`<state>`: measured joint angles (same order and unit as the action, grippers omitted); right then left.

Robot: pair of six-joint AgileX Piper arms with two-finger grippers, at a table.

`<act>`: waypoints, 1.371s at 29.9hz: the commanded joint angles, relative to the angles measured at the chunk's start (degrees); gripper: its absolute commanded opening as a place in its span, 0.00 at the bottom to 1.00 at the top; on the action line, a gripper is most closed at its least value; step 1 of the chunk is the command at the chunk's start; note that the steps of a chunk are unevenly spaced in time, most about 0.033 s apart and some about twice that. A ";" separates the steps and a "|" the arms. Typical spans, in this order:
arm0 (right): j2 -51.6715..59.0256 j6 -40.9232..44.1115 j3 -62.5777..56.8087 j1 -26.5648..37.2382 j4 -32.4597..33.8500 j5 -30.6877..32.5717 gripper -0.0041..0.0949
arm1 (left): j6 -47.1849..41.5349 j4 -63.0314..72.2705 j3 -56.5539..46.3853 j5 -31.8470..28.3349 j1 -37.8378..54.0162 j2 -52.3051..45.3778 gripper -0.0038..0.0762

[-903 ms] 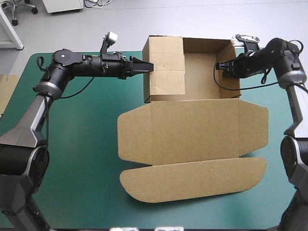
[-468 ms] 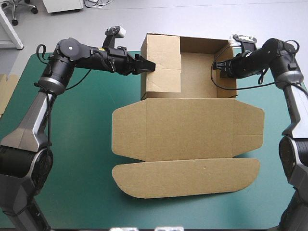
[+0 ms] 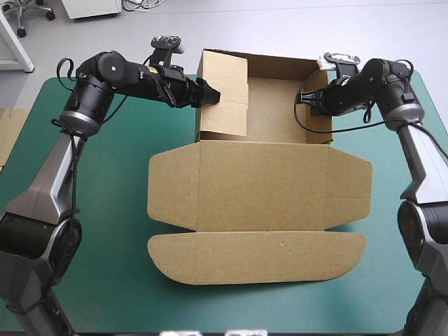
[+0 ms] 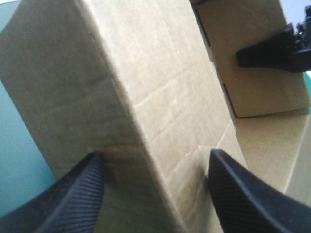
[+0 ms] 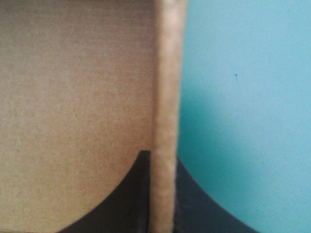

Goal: Fold the box

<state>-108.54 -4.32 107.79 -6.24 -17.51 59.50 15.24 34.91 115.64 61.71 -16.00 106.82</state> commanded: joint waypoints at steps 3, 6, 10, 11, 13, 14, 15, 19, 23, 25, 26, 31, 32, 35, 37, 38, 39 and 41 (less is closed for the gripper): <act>3.42 1.36 5.73 -1.73 -0.59 -1.19 0.04 | -4.09 -5.68 1.98 -1.53 -2.33 -1.95 0.60; 3.29 2.25 7.99 -1.73 0.20 0.66 0.04 | -6.15 -8.97 2.08 -1.64 -3.20 -1.71 0.60; 2.73 2.84 8.78 -1.73 1.51 3.17 0.04 | -8.27 -14.30 3.59 -0.67 -4.18 -1.17 0.55; 2.63 2.82 8.78 -1.73 1.26 3.16 0.04 | -8.71 -15.38 4.43 0.21 -4.43 -0.95 0.55; 2.64 3.24 8.90 -1.73 1.26 3.17 0.04 | -9.74 -17.82 6.20 2.04 -4.99 0.07 0.55; 2.64 3.35 8.90 -1.73 0.94 3.17 0.04 | -10.00 -18.85 7.01 2.86 -4.99 0.52 0.55; 2.64 3.47 8.90 -1.73 0.82 3.17 0.04 | -10.69 -19.99 8.09 3.91 -5.15 1.24 0.55; 2.07 3.47 8.90 -2.50 2.03 4.78 0.04 | -12.70 -25.08 12.73 8.06 -5.77 4.29 0.55; 0.94 4.32 9.02 -5.55 7.22 5.55 0.04 | -14.34 -29.02 15.27 10.17 -6.62 6.61 0.54; 0.35 4.32 9.40 -6.70 8.16 5.55 0.04 | -15.57 -32.34 15.39 11.27 -7.11 7.05 0.54; -0.10 5.06 9.69 -7.11 8.61 5.39 0.04 | -15.66 -33.81 15.39 11.85 -7.11 7.18 0.54; -2.30 6.93 12.16 -7.44 8.64 6.73 0.04 | -16.41 -35.26 15.39 12.11 -7.11 7.18 0.54; -2.65 7.31 12.57 -7.44 8.81 6.96 0.04 | -16.49 -35.35 15.13 12.11 -7.11 7.18 0.53; -2.78 7.98 13.03 -7.44 8.81 6.67 0.04 | -16.49 -35.63 13.80 12.11 -7.11 7.18 0.51; -2.78 8.36 13.03 -7.44 8.81 6.39 0.04 | -16.49 -36.77 12.59 12.11 -7.11 7.32 0.50; -2.78 8.51 13.03 -7.44 8.81 6.39 0.04 | -16.49 -36.75 12.03 12.23 -7.11 7.32 0.50; -2.78 8.69 13.03 -7.33 8.91 6.24 0.04 | -16.49 -36.75 11.51 12.23 -7.11 7.32 0.50; -2.78 9.41 13.03 -7.32 8.91 5.76 0.04 | -16.49 -36.63 10.75 12.23 -7.11 7.32 0.50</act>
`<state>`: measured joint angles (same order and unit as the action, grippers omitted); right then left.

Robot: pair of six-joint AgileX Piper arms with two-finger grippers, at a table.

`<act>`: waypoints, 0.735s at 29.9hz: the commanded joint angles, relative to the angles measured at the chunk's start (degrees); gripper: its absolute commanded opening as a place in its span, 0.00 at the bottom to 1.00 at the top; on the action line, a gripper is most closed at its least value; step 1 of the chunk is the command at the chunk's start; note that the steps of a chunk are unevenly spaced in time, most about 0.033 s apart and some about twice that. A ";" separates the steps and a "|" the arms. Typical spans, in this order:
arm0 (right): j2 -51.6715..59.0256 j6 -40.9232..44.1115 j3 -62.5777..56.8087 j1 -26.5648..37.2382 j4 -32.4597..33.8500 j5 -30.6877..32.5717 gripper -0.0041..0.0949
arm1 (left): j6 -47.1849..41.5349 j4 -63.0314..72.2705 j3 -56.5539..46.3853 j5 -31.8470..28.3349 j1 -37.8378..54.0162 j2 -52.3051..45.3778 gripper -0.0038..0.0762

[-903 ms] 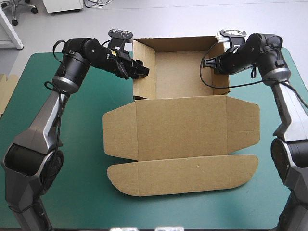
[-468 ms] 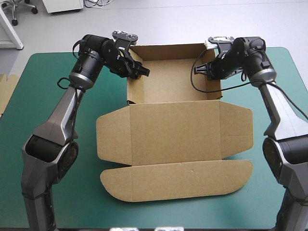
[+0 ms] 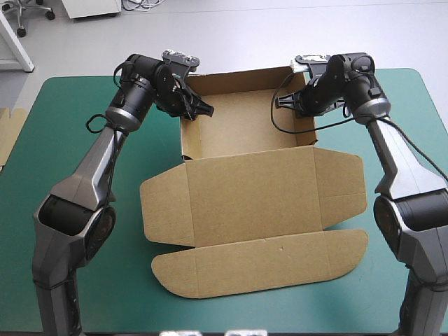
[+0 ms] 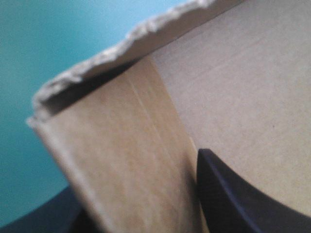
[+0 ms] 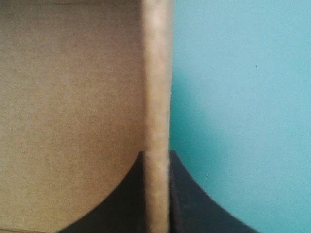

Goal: Fold the box

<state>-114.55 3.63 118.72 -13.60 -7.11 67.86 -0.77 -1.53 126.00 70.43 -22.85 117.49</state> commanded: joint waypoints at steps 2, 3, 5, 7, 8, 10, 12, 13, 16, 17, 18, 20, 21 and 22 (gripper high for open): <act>3.23 1.79 2.10 0.54 -1.66 -3.15 0.04 | -0.48 0.43 0.15 3.51 -0.59 -3.35 0.50; 3.13 2.14 2.10 0.67 -1.75 -3.28 0.04 | -0.48 0.72 0.15 3.51 -0.91 -3.35 0.50; 3.10 2.17 2.10 1.30 -2.00 -3.16 0.04 | -0.48 0.74 0.15 3.51 -2.14 -3.45 0.50; 3.00 2.17 2.10 1.97 -2.61 -2.63 0.04 | 0.77 -0.61 0.15 3.51 -3.18 -3.34 0.50; 2.86 2.17 2.10 2.14 -2.85 -2.17 0.04 | 0.77 -1.68 0.15 3.51 -3.60 -3.18 0.50; 2.86 2.02 2.10 2.32 -3.10 -1.68 0.04 | 0.77 -2.66 0.15 3.51 -3.77 -2.77 0.50; 2.86 2.02 2.10 2.32 -3.10 -1.68 0.04 | 0.77 -3.01 0.15 3.51 -3.77 -2.62 0.48; 2.86 2.02 2.10 2.32 -3.10 -1.68 0.04 | 0.77 -3.01 0.15 3.51 -3.77 -2.62 0.45; 2.59 2.02 2.10 2.32 -2.84 -1.68 0.04 | 0.77 -3.48 0.15 3.51 -3.77 -2.62 0.34; 2.34 2.02 2.10 2.32 -2.63 -1.68 0.04 | 1.15 -4.16 0.15 3.51 -3.77 -2.62 0.29; 2.33 2.02 2.10 2.32 -2.33 -1.68 0.04 | 1.30 -5.57 0.15 3.51 -3.77 -2.52 0.25; 2.04 2.18 2.10 2.32 -1.35 -1.17 0.04 | 1.60 -8.19 0.15 3.51 -3.77 -2.52 0.13; 1.94 2.18 2.10 2.32 -1.06 -0.85 0.04 | 1.90 -9.07 0.15 3.51 -3.77 -2.52 0.09; 1.78 2.18 2.10 2.32 -1.03 -0.66 0.04 | 1.87 -10.01 0.15 3.51 -3.67 -2.48 0.04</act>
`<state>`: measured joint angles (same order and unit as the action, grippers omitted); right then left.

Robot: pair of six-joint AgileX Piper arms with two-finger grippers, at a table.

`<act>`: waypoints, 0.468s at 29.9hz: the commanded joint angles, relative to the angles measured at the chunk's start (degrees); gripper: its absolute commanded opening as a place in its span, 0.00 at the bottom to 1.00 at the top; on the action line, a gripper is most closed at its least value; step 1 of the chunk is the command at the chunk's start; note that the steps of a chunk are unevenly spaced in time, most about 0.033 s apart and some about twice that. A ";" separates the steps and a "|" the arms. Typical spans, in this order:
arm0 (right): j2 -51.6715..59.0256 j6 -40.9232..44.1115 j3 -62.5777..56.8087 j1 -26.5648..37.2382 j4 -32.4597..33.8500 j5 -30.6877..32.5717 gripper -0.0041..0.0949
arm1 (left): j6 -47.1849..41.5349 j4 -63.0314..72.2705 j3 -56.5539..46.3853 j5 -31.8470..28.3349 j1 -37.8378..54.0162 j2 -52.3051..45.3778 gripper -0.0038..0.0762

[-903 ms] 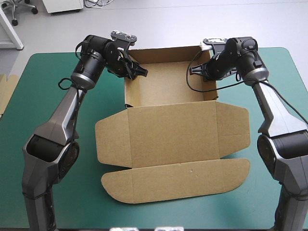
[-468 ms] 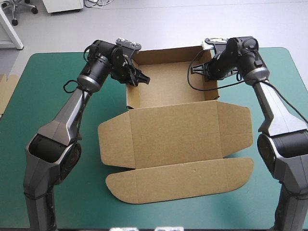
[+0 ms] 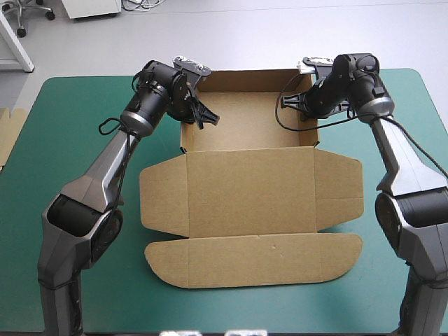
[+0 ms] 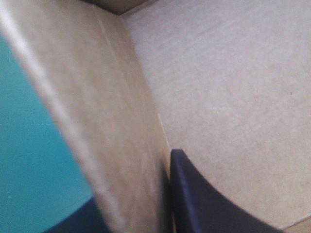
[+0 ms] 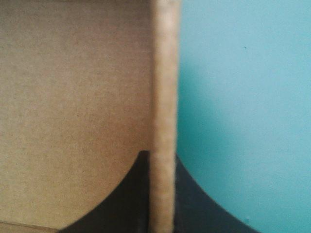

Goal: Fold the box

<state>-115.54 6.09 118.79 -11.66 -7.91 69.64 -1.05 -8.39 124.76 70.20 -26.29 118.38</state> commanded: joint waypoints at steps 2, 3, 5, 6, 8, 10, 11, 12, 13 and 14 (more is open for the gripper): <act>2.64 -0.52 2.03 0.38 -0.13 -2.08 0.04 | 2.21 -4.48 1.38 3.74 -0.23 -2.95 0.04; 2.64 -0.77 2.03 0.38 -0.13 -2.08 0.04 | 2.21 -4.71 1.38 3.74 -0.23 -2.42 0.04; 2.64 -1.05 2.03 0.38 -0.13 -1.95 0.04 | 2.21 -4.71 1.38 3.74 -0.23 -1.42 0.04; 2.64 -1.43 2.03 0.38 0.12 -1.82 0.04 | 2.21 -4.58 1.38 3.74 -0.23 -0.97 0.04; 2.51 -1.65 2.03 0.38 2.03 -1.22 0.04 | 2.21 -3.84 1.38 3.74 0.00 0.20 0.04; 1.89 -2.49 2.03 0.38 2.77 0.29 0.04 | 1.78 -2.97 1.38 3.74 0.37 1.11 0.04; 1.34 -2.84 2.03 0.38 2.99 1.13 0.04 | 1.78 -3.09 1.38 3.74 0.52 1.41 0.04; 0.82 -2.90 2.03 0.38 3.45 1.45 0.04 | 1.50 -2.95 1.38 3.74 0.65 1.55 0.04; 0.52 -2.90 2.03 0.38 3.55 1.59 0.04 | 1.05 -2.32 1.38 3.74 0.92 1.67 0.04; -0.13 -3.08 2.03 0.26 3.47 1.47 0.04 | 1.05 -2.12 1.38 3.74 1.17 1.72 0.04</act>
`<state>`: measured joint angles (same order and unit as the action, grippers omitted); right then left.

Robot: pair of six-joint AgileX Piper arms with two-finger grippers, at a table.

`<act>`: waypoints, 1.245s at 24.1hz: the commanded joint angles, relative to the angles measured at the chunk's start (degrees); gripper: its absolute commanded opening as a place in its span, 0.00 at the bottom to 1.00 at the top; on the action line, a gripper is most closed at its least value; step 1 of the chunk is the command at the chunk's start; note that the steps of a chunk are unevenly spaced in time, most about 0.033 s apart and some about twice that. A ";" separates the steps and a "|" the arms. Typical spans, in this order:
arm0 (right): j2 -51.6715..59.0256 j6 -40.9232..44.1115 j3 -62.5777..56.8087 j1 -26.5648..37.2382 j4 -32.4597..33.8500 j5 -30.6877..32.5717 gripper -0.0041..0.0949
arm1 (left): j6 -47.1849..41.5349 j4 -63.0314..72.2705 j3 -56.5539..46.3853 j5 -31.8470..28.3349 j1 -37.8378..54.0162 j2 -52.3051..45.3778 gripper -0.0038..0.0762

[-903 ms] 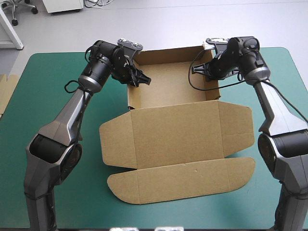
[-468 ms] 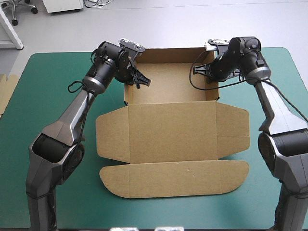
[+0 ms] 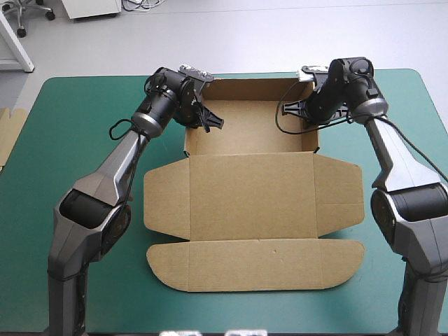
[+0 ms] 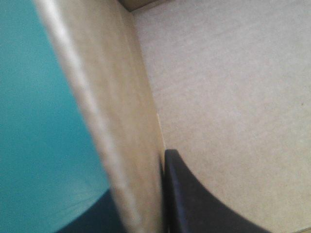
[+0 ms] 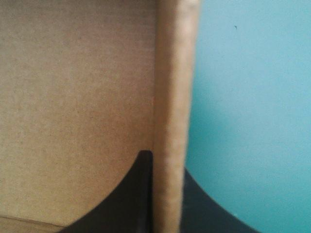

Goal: Fold the box

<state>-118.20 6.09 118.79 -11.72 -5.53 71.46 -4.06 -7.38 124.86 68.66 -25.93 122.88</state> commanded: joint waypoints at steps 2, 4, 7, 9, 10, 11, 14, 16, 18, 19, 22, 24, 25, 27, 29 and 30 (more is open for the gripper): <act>1.44 -3.34 2.57 0.08 1.21 -0.23 0.04 | 4.06 -3.14 1.28 5.28 1.50 -2.79 0.04; -0.39 -3.34 4.13 -0.38 1.36 -0.23 0.04 | 4.06 -1.63 1.19 5.28 3.15 -2.70 0.04; -1.90 -3.99 5.57 -1.21 1.49 -0.15 0.04 | 4.06 1.29 0.90 5.28 5.21 -2.04 0.04; -2.83 -4.10 5.99 -1.79 1.88 -0.15 0.04 | 4.70 1.99 -0.20 5.28 6.04 -1.64 0.04; -3.36 -4.18 6.43 -1.92 2.29 -0.15 0.04 | 4.70 1.87 -0.91 5.28 6.24 -1.18 0.04; -3.49 -4.18 6.55 -2.05 2.40 -0.15 0.04 | 4.70 1.75 -1.21 5.28 6.24 -0.81 0.04; -4.53 -4.03 6.55 -2.57 4.42 -0.15 0.04 | 4.70 3.08 -1.72 5.28 6.50 0.85 0.04; -4.96 -3.38 6.45 -2.74 4.66 -0.15 0.04 | 4.70 3.47 -1.72 5.28 6.50 1.84 0.04; -5.87 -3.07 6.45 -2.89 4.88 -0.15 0.04 | 4.60 3.46 -1.72 5.28 6.61 2.74 0.04; -6.56 -3.07 6.45 -3.01 4.78 -0.15 0.04 | 4.06 3.49 -1.72 5.16 6.71 3.11 0.04; -7.25 -2.71 6.45 -3.14 4.52 -0.15 0.04 | 3.33 3.59 -1.72 5.16 6.80 3.49 0.04; -7.47 -2.47 6.34 -3.14 4.68 -0.15 0.04 | 3.32 3.63 -1.72 5.16 6.80 3.82 0.04; -7.47 -2.47 6.34 -3.14 4.92 -0.15 0.04 | 3.32 3.63 -1.72 5.16 6.80 3.93 0.04; -7.47 -2.47 6.34 -3.14 4.92 -0.15 0.04 | 3.44 3.19 -1.72 5.03 6.80 3.93 0.04; -7.47 -2.47 6.34 -3.14 4.92 -0.15 0.04 | 3.44 2.93 -1.72 4.92 6.80 3.83 0.04; -7.47 -2.60 6.34 -3.14 4.81 -0.15 0.04 | 3.57 2.93 -1.72 4.92 6.80 3.83 0.04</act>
<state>-128.09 6.29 123.93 -15.13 -4.19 71.44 -3.87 0.00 122.56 68.50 -19.44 128.60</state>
